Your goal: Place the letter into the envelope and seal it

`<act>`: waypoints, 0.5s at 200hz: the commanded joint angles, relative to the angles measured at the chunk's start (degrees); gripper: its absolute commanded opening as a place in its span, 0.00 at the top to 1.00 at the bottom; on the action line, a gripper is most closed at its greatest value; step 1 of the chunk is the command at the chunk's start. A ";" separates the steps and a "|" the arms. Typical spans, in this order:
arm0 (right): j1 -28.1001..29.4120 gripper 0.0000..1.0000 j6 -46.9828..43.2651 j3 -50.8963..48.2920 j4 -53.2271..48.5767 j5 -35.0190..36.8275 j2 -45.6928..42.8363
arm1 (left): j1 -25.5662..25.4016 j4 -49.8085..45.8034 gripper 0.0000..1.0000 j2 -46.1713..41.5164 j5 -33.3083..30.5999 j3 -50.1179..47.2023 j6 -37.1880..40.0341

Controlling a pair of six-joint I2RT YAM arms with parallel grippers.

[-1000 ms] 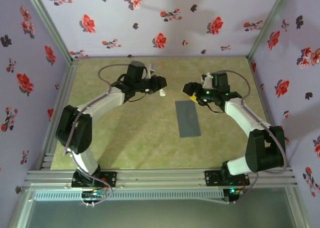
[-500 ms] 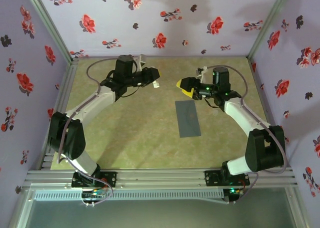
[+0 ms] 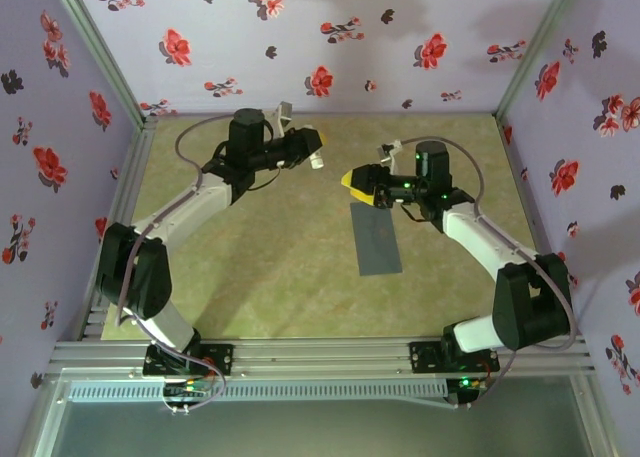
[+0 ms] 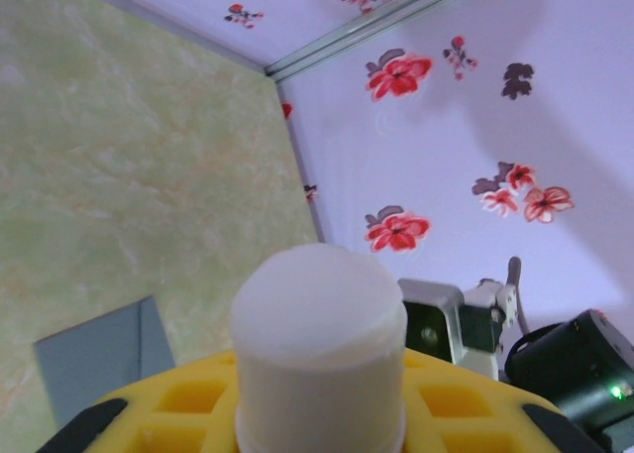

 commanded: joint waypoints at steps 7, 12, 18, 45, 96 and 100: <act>1.98 0.20 2.11 1.16 5.65 -1.66 -1.26 | 0.01 8.69 1.00 0.96 2.46 -1.31 -4.75; 2.16 0.20 2.20 1.54 5.93 -1.56 -1.13 | 0.00 9.44 1.00 1.06 2.70 -1.48 -5.28; 2.34 0.20 2.36 2.05 6.26 -1.47 -0.91 | 0.01 10.27 1.00 1.16 2.77 -1.65 -5.86; 3.07 0.20 3.89 4.25 8.78 -0.83 0.57 | -0.26 11.39 1.00 1.24 3.07 -2.20 -6.68; 4.68 0.21 7.13 7.98 14.09 -0.54 5.12 | -0.61 14.44 1.00 1.15 3.26 -3.52 -8.67; 4.80 0.21 7.34 8.28 14.51 -0.66 5.58 | -0.61 14.61 1.00 1.17 3.25 -3.67 -8.82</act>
